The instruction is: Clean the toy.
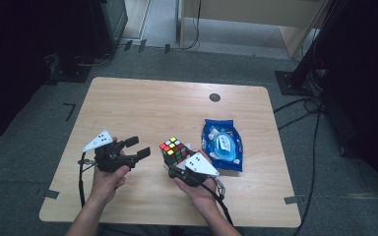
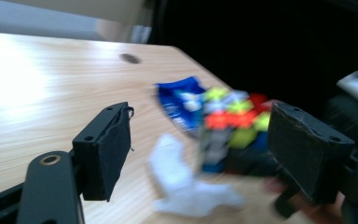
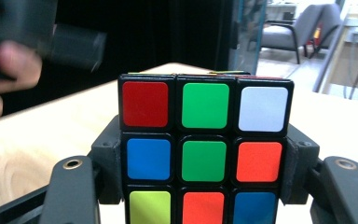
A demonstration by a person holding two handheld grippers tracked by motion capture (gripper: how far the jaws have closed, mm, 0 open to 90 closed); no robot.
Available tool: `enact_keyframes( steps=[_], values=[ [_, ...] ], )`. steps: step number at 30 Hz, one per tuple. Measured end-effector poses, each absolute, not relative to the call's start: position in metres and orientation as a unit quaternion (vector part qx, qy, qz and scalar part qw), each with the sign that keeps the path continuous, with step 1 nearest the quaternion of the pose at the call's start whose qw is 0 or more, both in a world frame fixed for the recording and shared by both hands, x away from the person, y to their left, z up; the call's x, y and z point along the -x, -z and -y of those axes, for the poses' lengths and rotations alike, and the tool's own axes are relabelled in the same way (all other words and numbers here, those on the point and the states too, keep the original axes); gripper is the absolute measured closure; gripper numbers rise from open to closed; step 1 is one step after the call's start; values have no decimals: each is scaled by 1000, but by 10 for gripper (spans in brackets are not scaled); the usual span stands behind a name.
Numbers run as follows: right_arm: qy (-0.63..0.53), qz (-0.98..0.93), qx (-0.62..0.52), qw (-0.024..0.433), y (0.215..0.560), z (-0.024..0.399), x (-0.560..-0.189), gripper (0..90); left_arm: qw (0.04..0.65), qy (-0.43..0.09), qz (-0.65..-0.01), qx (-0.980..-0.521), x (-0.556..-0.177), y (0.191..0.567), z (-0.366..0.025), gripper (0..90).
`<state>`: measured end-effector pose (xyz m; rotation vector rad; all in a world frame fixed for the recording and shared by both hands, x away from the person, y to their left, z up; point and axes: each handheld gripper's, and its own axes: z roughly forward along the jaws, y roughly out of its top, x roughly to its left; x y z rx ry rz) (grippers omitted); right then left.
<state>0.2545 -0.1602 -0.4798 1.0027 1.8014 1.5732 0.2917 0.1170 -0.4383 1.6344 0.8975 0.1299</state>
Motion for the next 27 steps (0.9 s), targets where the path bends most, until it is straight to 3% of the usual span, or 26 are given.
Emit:
enact_keyframes(
  steps=[4,6,10,22,27],
  values=[
    [-596,-647,-394,267,472,171,-258,345,559,-48,-388,-731,-297,454,-110,192],
    [-606,-634,-406,258,467,175,-258,344,520,-67,-363,-770,-292,465,-86,191],
    [-615,-628,-410,244,467,171,-255,345,502,-86,-318,-800,-278,470,-52,178],
    [-625,-628,-412,209,472,150,-247,344,527,-101,-312,-784,-266,470,-37,184],
    [-627,-625,-417,206,473,148,-246,344,545,-112,-314,-769,-264,467,-41,231]
  ],
)
